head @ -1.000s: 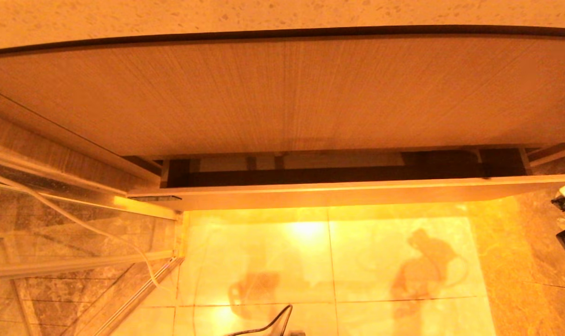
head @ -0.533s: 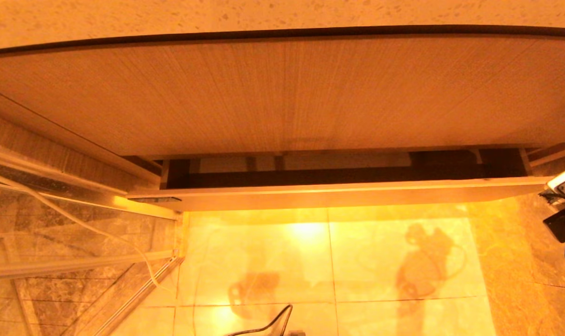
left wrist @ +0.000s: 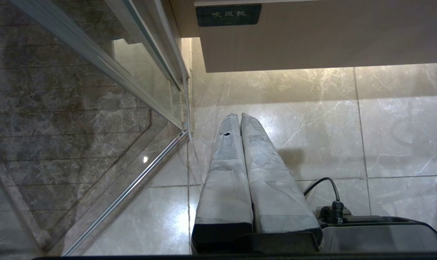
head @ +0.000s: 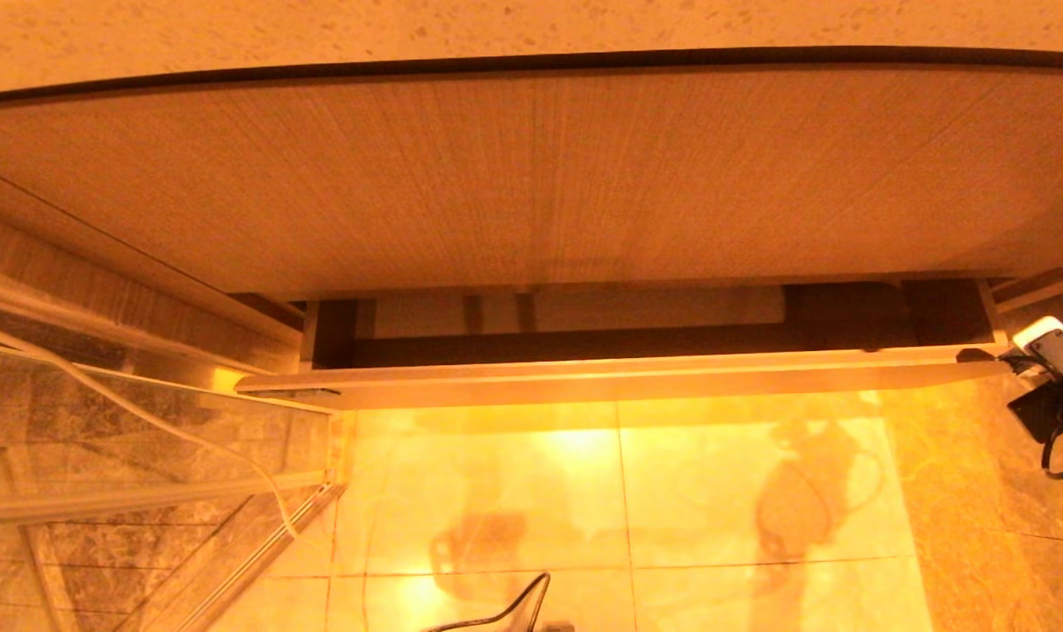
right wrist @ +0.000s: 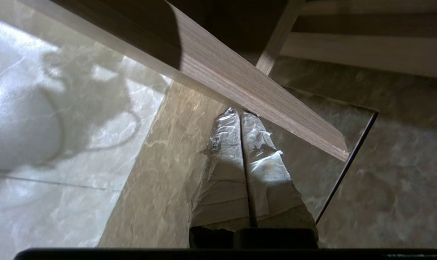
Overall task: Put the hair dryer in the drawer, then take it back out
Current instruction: Close the drawer
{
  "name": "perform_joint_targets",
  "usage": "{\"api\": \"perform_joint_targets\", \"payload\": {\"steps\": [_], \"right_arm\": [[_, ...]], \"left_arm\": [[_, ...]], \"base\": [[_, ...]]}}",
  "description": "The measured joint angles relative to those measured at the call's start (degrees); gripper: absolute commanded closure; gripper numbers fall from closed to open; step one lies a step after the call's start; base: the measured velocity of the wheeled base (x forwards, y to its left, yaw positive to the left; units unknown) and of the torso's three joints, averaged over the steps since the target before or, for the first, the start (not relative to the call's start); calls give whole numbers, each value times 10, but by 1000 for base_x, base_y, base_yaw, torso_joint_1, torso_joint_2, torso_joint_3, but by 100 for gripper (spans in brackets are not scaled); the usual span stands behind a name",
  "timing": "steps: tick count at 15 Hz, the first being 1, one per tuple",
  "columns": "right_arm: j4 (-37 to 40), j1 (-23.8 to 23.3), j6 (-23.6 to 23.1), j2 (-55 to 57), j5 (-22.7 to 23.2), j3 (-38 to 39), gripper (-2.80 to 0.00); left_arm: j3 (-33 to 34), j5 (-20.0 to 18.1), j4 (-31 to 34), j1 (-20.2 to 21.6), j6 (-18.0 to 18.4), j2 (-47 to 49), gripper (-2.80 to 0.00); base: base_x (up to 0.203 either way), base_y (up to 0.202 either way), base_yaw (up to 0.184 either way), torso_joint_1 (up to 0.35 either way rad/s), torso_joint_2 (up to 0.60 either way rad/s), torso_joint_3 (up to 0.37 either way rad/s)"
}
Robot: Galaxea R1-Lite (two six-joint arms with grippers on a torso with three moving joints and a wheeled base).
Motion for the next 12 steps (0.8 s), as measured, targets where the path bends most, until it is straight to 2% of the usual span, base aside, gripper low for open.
{"api": "perform_joint_targets", "payload": {"steps": [5,12], "right_arm": [[-55,1,20,7,0,-33,0],[-57,2,22,-6,0,-31,0]], "left_arm": [[0,0,0,0,0,0,0],[0,0,0,0,0,0,0]], "base": [[0,0,0,0,0,0],[0,0,0,0,0,0]]}}
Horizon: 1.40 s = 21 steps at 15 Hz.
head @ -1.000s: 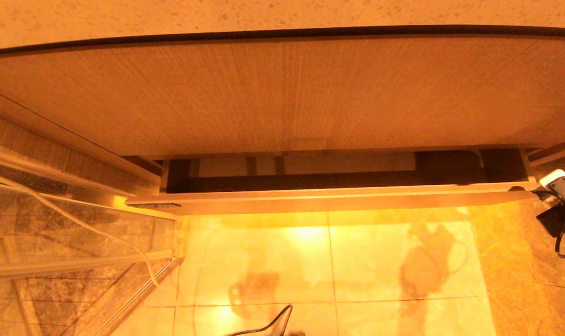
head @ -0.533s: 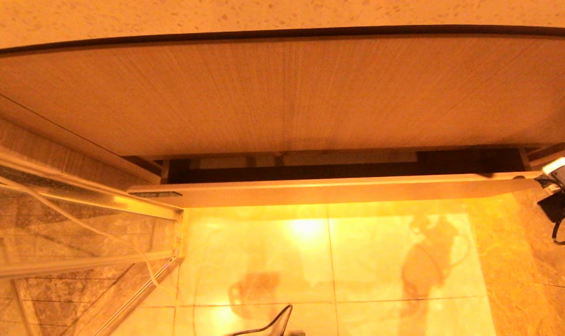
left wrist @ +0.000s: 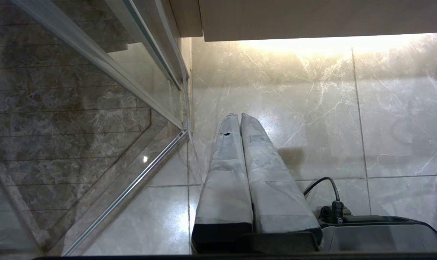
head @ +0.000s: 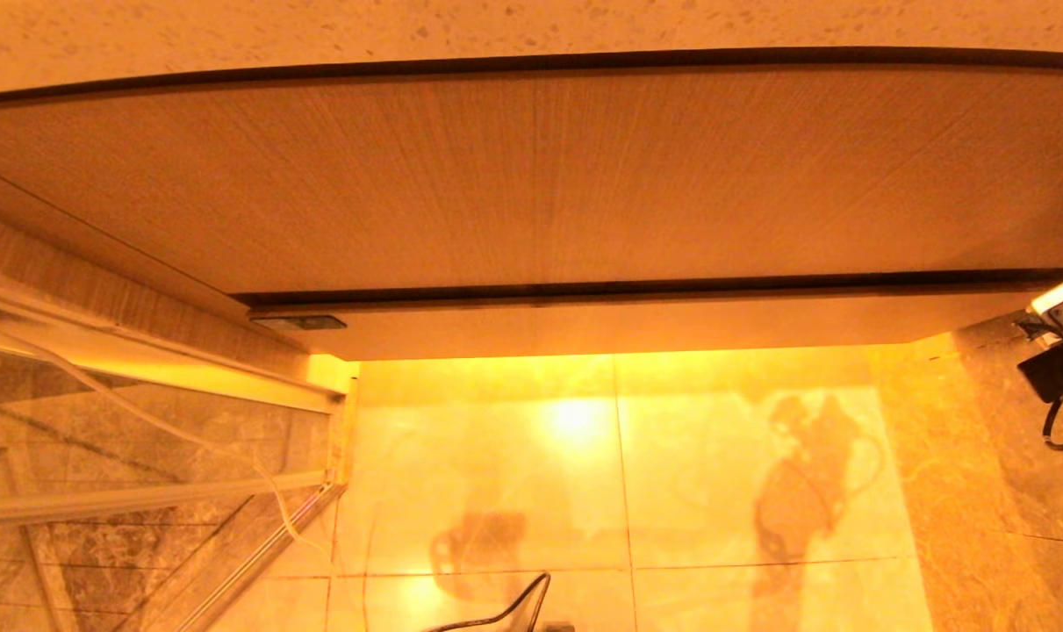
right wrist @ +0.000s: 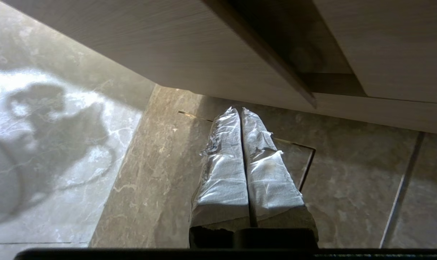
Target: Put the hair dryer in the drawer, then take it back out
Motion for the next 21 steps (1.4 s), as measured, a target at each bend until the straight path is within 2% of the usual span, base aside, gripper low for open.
{"api": "perform_joint_targets", "payload": {"steps": [7,10,16,18,21], "right_arm": [[-10,0,-6,-16,1,43,0],[-50,0,-7,3,0,45,0],[-82,-1,-9,52,0,28,0],[-114,-1,-9,70,0,24,0],[-137,-1,-8,102,-1,-14,0]], "left_arm": [[0,0,0,0,0,0,0],[0,0,0,0,0,0,0],[0,0,0,0,0,0,0],[0,0,0,0,0,0,0],[0,0,0,0,0,0,0]], "base": [[0,0,0,0,0,0],[0,0,0,0,0,0],[0,0,0,0,0,0],[0,0,0,0,0,0],[0,0,0,0,0,0]]}}
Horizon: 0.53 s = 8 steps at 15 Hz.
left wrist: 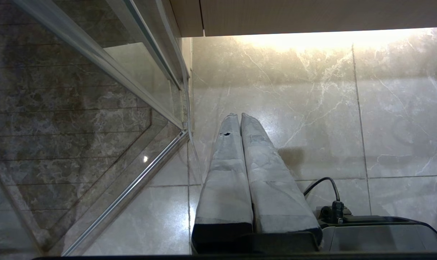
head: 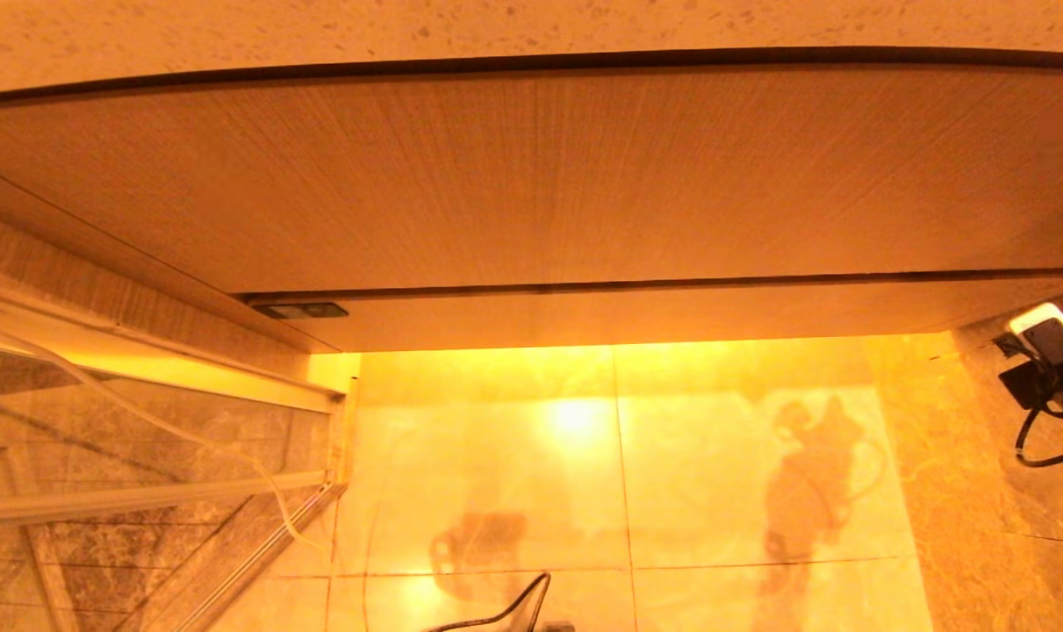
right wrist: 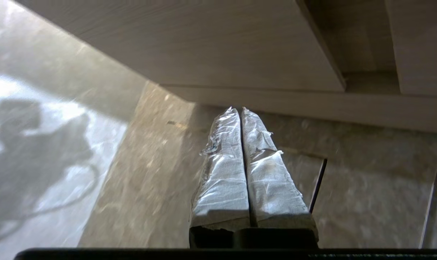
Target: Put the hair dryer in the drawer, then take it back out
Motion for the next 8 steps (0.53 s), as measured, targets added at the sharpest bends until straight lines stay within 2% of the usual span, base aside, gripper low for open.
{"api": "perform_joint_targets", "payload": {"steps": [8], "right_arm": [[-23,19,6,75,-7,-114,0]], "left_arm": [[0,0,0,0,0,0,0]], "base": [[0,0,0,0,0,0]]}}
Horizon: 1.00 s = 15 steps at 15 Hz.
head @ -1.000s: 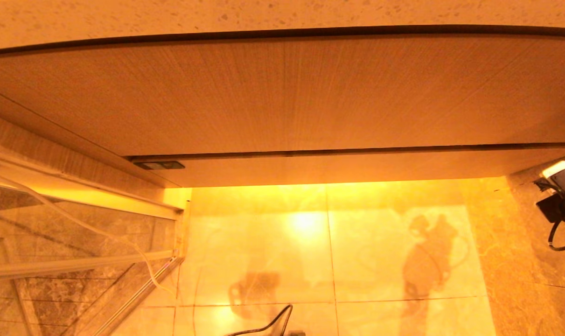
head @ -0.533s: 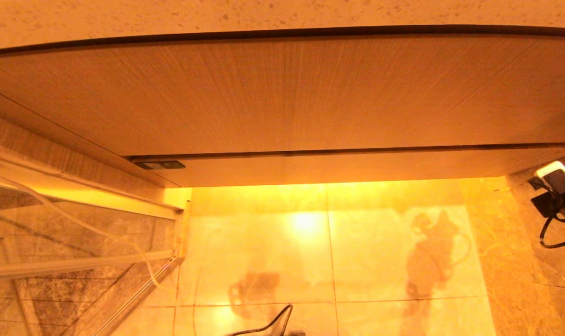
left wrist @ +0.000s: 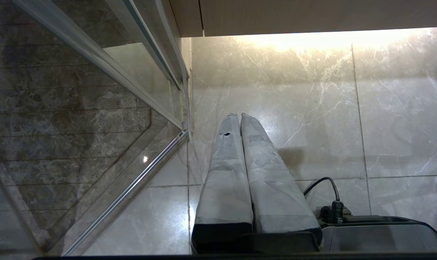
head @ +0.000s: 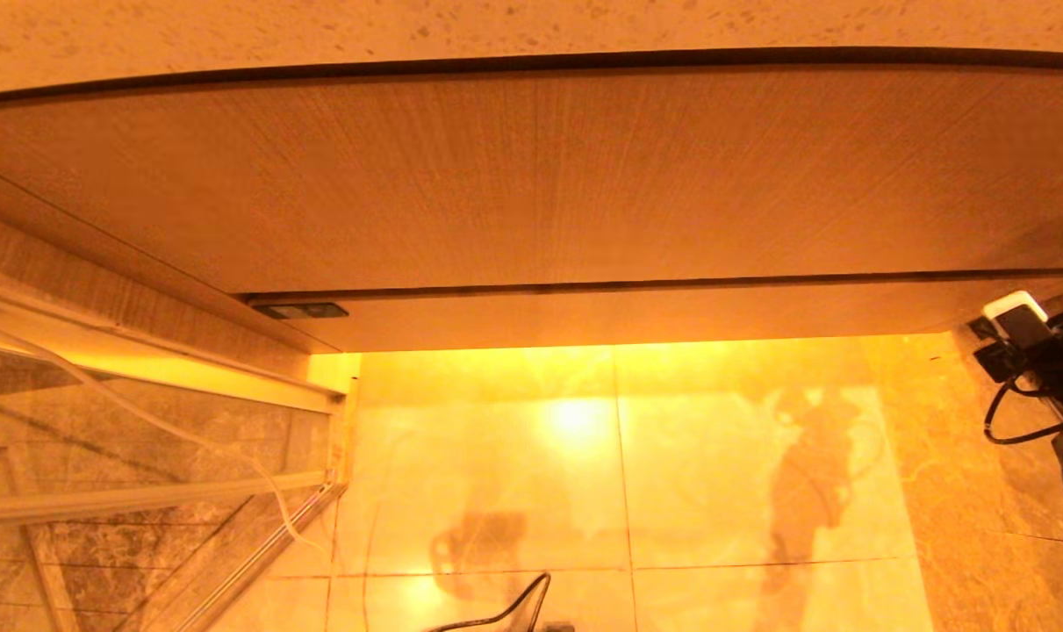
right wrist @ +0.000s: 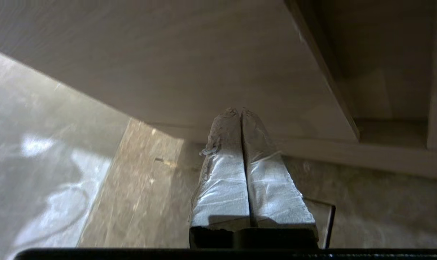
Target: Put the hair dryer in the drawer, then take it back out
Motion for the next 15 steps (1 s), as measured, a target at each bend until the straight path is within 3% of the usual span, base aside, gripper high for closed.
{"api": "perform_joint_targets", "payload": {"steps": [8,13,15], "right_arm": [[2,25,10,41,-21,-64,0],[38,26,-2,18,-26,-28,0],[102,26,-34,-15,-32,4,0]], "left_arm": [[0,0,0,0,0,0,0],[0,0,0,0,0,0,0],[0,0,0,0,0,0,0]], "base": [[0,0,0,0,0,0],[0,0,0,0,0,0],[0,0,0,0,0,0]]}}
